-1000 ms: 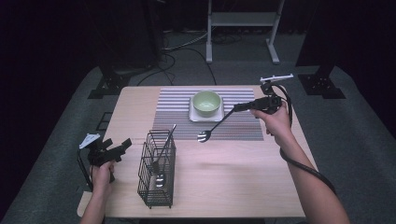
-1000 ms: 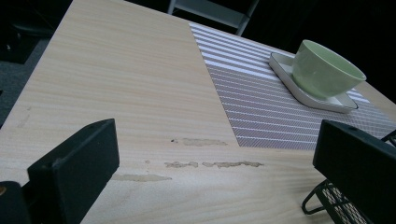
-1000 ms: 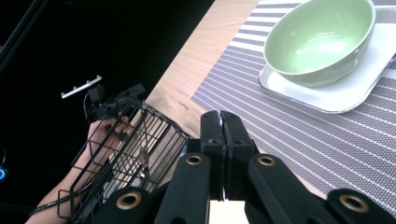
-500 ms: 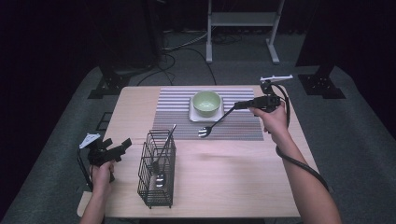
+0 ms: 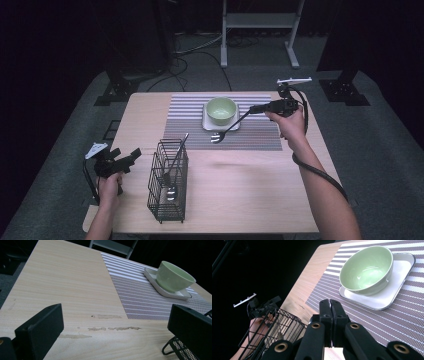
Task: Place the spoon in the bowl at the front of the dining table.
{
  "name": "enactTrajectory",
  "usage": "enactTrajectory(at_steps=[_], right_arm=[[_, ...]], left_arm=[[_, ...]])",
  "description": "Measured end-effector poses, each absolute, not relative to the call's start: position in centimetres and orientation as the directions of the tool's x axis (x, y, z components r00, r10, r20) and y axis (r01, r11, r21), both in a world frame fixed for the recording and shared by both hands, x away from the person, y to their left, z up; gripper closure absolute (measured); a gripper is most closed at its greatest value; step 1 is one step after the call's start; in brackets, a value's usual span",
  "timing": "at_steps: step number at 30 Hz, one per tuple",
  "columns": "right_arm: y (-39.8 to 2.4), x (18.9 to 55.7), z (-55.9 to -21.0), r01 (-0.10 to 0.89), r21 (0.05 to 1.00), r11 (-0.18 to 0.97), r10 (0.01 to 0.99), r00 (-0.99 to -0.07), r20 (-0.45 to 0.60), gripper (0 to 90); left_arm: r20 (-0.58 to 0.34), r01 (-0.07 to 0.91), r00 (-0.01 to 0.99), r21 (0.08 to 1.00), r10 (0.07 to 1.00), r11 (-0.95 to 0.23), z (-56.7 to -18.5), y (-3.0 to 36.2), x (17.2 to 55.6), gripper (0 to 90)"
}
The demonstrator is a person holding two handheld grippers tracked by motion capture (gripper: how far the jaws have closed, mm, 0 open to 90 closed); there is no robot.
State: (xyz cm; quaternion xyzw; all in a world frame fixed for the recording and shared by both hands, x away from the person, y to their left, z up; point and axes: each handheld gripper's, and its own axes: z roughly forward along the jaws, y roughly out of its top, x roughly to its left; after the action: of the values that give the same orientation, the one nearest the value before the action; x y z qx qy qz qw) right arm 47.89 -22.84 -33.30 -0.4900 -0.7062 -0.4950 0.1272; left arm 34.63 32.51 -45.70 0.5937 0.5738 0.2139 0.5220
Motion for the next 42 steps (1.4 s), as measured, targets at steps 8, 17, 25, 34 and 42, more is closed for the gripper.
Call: enactTrajectory(at_steps=[8,17,25,34,42], right_arm=[[-22.7,48.4,-33.2,0.817,0.576,0.022,0.577,-0.480,0.661,88.8],[-22.9,49.2,-33.1,0.819,0.573,-0.002,0.591,-0.461,0.661,88.8],[-23.1,49.7,-32.9,0.815,0.580,-0.024,0.601,-0.451,0.660,88.8],[-23.3,50.2,-32.2,0.811,0.584,-0.035,0.616,-0.443,0.651,88.8],[-23.3,50.6,-32.0,0.807,0.589,-0.046,0.627,-0.436,0.646,88.9]], left_arm=[[-0.351,0.457,0.243,0.864,0.904,0.213,-45.7,32.7,34.6,0.0],[-0.351,0.457,0.242,0.864,0.904,0.213,-45.7,32.7,34.6,0.0],[-0.352,0.455,0.240,0.864,0.905,0.215,-45.7,32.9,34.6,0.0],[-0.356,0.454,0.238,0.863,0.904,0.220,-45.7,33.0,34.6,0.0],[-0.354,0.454,0.240,0.864,0.904,0.217,-45.7,32.9,34.6,0.0]])
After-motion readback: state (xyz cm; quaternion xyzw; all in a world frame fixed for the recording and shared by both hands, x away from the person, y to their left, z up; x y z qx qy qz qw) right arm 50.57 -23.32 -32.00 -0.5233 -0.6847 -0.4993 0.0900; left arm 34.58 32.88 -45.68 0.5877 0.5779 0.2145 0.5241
